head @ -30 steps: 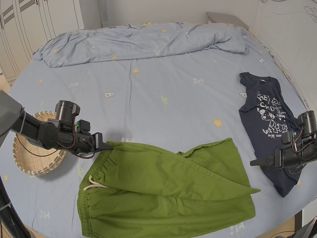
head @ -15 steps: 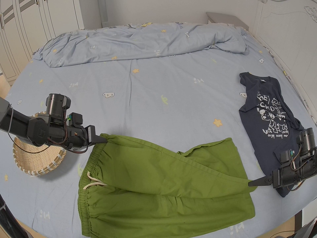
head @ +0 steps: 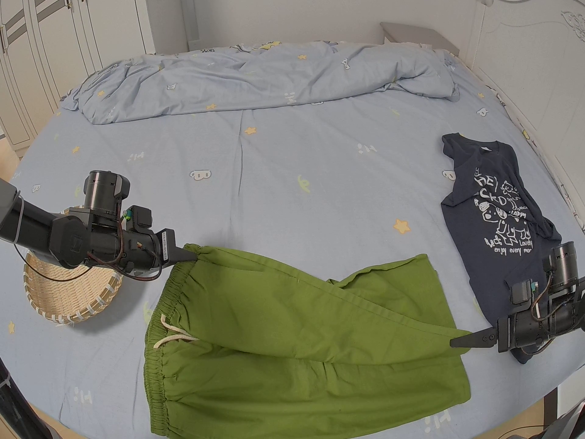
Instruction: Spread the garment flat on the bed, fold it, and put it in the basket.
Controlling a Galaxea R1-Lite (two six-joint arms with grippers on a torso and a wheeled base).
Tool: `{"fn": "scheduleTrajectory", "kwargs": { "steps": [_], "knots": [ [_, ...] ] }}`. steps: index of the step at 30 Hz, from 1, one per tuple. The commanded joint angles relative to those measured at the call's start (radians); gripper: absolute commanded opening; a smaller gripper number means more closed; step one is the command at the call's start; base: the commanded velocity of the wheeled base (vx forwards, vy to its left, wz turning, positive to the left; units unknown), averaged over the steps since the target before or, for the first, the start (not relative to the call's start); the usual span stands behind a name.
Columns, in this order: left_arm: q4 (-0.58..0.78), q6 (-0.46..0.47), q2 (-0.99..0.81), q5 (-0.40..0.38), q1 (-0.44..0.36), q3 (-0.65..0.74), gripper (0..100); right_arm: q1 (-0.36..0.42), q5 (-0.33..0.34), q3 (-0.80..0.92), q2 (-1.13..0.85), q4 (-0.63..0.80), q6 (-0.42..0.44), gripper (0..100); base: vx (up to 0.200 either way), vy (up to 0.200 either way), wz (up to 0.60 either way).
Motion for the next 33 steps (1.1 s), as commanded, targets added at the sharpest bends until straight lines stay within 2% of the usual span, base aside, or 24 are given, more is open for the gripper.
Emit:
{"fn": "scheduleTrajectory", "kwargs": {
  "steps": [1, 15, 16, 33],
  "knots": [
    [0.0, 0.0, 0.016, 0.0, 0.005, -0.009, 0, 0.011, 0.002, 0.005, 0.041, -0.028, 0.0, 100, 0.0, 0.0, 0.0],
    [0.0, -0.002, 0.031, 0.0, 0.009, -0.02, 0, 0.009, 0.006, 0.031, 0.08, -0.106, 0.0, 100, 0.0, 0.0, 0.0],
    [0.0, -0.002, 0.031, 0.0, 0.009, -0.02, 0, 0.009, 0.006, 0.031, 0.08, -0.106, 0.0, 0, 0.0, 0.0, 0.0],
    [0.0, -0.002, 0.02, 0.002, 0.012, -0.013, 0, -0.002, 0.002, 0.012, 0.075, -0.122, -0.001, 0, 0.0, 0.0, 0.0]
  ]
}}
